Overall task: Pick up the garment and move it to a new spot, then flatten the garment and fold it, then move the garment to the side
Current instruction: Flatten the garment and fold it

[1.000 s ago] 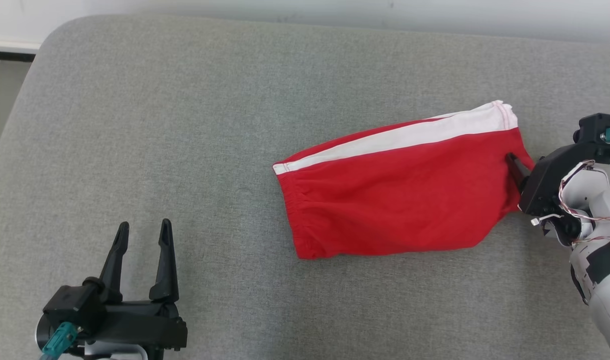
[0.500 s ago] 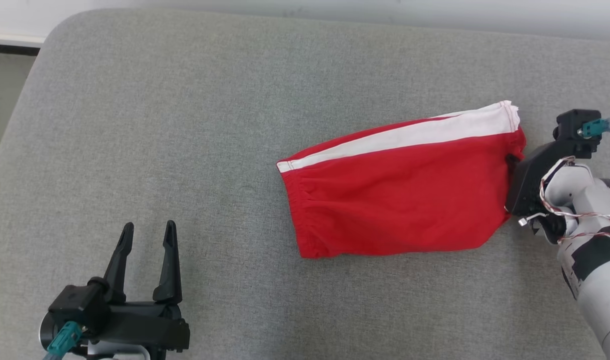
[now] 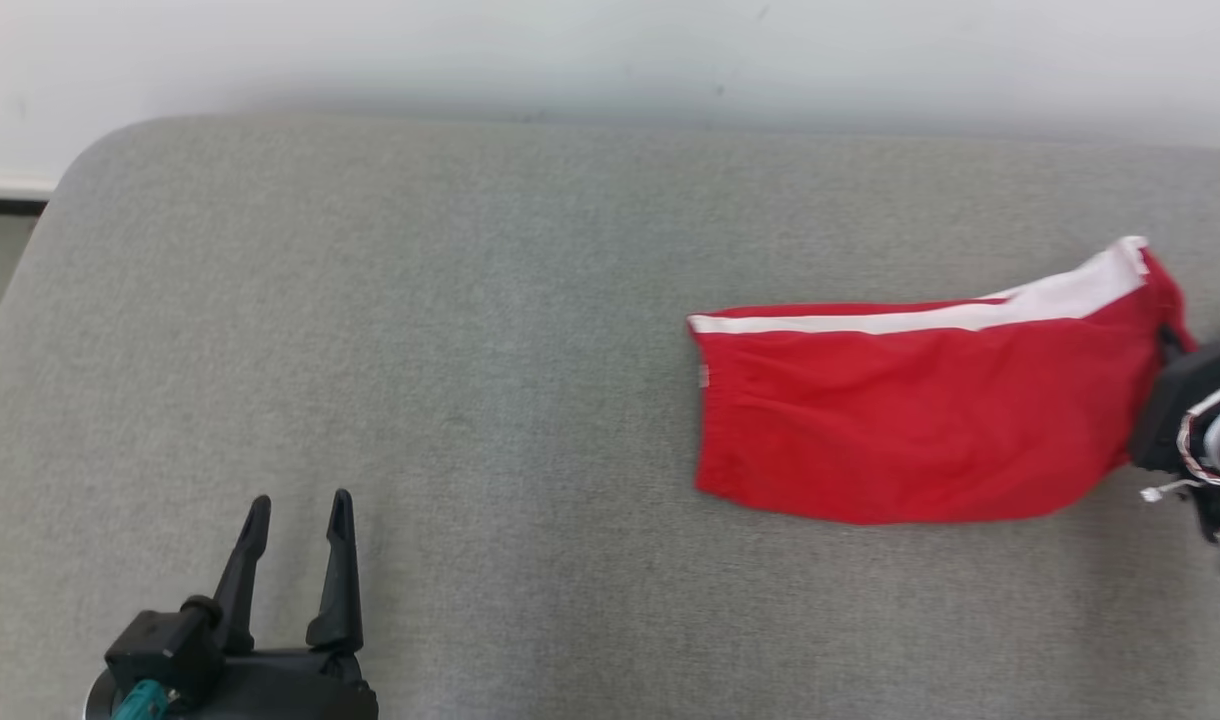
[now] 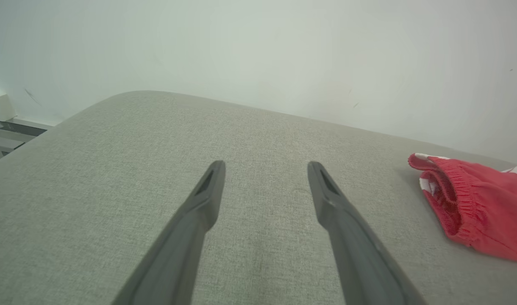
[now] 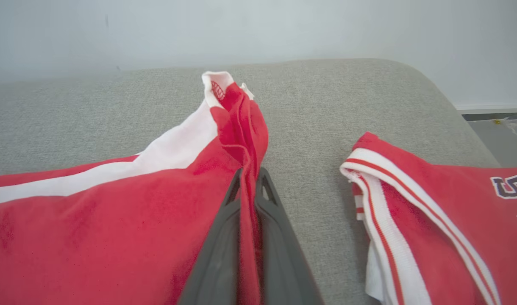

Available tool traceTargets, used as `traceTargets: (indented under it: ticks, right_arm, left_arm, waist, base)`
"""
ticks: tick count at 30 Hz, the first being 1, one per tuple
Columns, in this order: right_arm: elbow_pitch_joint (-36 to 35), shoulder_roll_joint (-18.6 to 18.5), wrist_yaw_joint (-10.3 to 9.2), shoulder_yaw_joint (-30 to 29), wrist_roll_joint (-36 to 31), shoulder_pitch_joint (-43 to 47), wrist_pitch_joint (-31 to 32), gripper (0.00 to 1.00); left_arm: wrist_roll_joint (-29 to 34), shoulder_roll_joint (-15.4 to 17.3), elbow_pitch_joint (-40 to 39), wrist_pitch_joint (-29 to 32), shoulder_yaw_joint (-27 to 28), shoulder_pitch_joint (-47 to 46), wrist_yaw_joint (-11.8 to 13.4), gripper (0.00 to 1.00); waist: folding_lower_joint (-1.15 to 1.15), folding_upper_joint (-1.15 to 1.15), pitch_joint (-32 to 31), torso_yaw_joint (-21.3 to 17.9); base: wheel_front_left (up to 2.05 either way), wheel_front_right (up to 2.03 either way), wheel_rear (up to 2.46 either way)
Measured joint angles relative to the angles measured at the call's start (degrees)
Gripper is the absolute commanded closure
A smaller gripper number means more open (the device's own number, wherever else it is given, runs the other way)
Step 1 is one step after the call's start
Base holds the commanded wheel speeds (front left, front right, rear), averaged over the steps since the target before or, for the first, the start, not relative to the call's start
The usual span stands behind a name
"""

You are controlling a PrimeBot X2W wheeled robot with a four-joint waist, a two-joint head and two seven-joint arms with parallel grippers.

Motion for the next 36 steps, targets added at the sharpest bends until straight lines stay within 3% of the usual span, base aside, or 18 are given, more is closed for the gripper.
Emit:
traceTargets:
  ticks: [5, 9, 15, 22, 32, 33, 34, 36]
  right_arm:
    - [1.18, -2.11, 0.00, -1.27, -5.44, -0.10, -1.67, 1.00]
    - [-0.23, -1.22, 0.00, -1.58, -9.23, -0.77, -2.65, 1.00]
    - [-6.91, 7.66, 0.00, 1.14, -14.07, -1.25, -0.41, 1.00]
    - [-13.10, 16.69, 0.00, 4.06, -15.35, 3.22, 5.65, 1.00]
    - [-16.42, 20.56, 0.00, 6.39, -17.38, 7.92, 10.61, 1.00]
    - [-16.80, 20.65, 0.00, 6.70, -16.79, 8.23, 10.69, 0.74]
    - [-17.45, 20.70, 0.00, 6.95, -15.85, 8.55, 10.72, 0.00]
    - [-20.27, 20.69, -0.01, 7.65, -10.46, 9.34, 9.83, 0.00]
  left_arm:
    - [-0.42, -0.01, 0.30, 0.01, -0.68, 0.67, 0.29, 0.00]
    - [-0.82, -0.01, 0.49, 0.01, -1.08, 0.83, 0.71, 0.00]
    - [-0.97, -0.02, 0.60, 0.01, -1.40, 1.39, 1.01, 0.00]
    - [-1.54, -0.03, 0.68, 0.00, -2.40, 1.60, 1.43, 0.00]
    - [-2.16, -0.03, 1.49, 0.00, -3.36, 0.40, 0.94, 0.00]
    - [-2.20, -0.02, 1.52, 0.00, -3.35, 0.35, 0.93, 0.00]
    - [-2.20, -0.02, 1.52, 0.00, -3.35, 0.35, 0.93, 0.00]
    - [-2.21, -0.02, 1.53, 0.00, -3.34, 0.34, 0.94, 0.00]
  waist:
    - [0.00, 0.00, -1.89, -1.93]
    - [0.00, 0.01, -3.09, -3.08]
    - [0.00, 0.01, -4.42, -3.84]
    - [0.00, 0.00, -5.06, -3.30]
    - [0.00, 0.00, -4.47, -0.75]
    - [0.00, 0.00, -4.38, -0.58]
    - [0.00, 0.01, -4.32, -0.44]
    - [0.00, 0.01, -4.28, -0.27]
  base:
    - [0.00, 0.00, 0.00]
    - [0.00, 0.00, 0.00]
    - [0.00, 0.00, 0.00]
    - [0.00, 0.00, 0.00]
    - [0.00, 0.00, 0.00]
    - [0.00, 0.00, 0.00]
    - [0.00, 0.00, 0.00]
    - [0.00, 0.00, 0.00]
